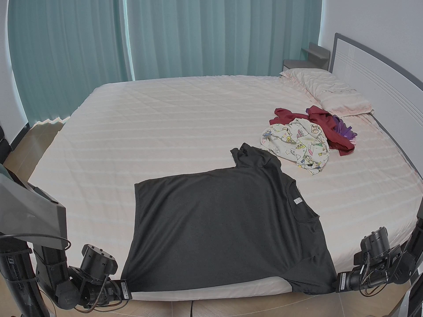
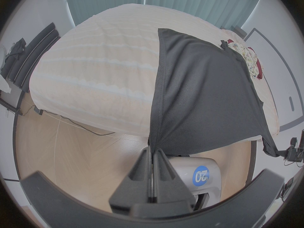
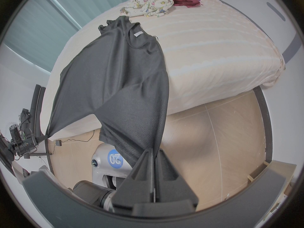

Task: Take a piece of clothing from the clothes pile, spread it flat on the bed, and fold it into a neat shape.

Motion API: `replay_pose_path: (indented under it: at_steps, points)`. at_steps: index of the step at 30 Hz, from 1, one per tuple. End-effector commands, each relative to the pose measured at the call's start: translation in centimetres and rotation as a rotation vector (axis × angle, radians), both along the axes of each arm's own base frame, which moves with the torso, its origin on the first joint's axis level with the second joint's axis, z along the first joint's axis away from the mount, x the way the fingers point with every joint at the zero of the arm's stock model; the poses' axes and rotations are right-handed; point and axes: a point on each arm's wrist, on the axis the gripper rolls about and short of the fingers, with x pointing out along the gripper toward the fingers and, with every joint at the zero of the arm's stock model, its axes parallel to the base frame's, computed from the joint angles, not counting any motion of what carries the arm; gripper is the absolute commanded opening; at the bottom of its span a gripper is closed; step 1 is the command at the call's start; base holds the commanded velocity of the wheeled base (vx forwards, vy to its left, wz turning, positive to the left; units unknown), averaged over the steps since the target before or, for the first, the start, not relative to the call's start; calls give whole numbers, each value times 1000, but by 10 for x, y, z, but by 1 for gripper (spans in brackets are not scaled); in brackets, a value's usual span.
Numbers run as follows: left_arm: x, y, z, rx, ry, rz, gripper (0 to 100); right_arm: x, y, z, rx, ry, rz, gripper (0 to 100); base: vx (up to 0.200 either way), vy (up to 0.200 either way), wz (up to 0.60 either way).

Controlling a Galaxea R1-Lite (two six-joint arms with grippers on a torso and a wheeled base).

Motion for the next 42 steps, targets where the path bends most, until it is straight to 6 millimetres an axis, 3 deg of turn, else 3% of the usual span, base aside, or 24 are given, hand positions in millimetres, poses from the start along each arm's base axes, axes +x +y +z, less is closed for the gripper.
replay_pose_path:
  at_steps: [1, 7, 15, 25, 27, 35, 42]
  points:
    - [1, 0, 9, -18, -46, 4, 0, -1, -1, 6, 14, -60, -3, 0, 0, 0, 0]
    - [27, 3, 47, -84, -221, 64, 0, 22, -1, 23, 61, -256, -42, 0, 0, 0, 0]
    - [69, 4, 89, -136, -125, 132, 0, 55, -5, 44, 86, -406, -88, 0, 0, 0, 0]
    - [88, 1, 87, -147, -122, 155, 0, 82, -2, 68, 107, -538, -94, 0, 0, 0, 0]
    - [99, 1, 86, -177, -127, 219, 0, 91, -1, 72, 110, -566, -96, 0, 0, 0, 0]
    - [114, 4, 78, -182, -120, 256, 0, 111, 1, 68, 108, -571, -99, 0, 0, 0, 0]
    - [145, 9, 73, -189, -143, 290, 0, 140, 1, 66, 105, -599, -116, 0, 0, 0, 0]
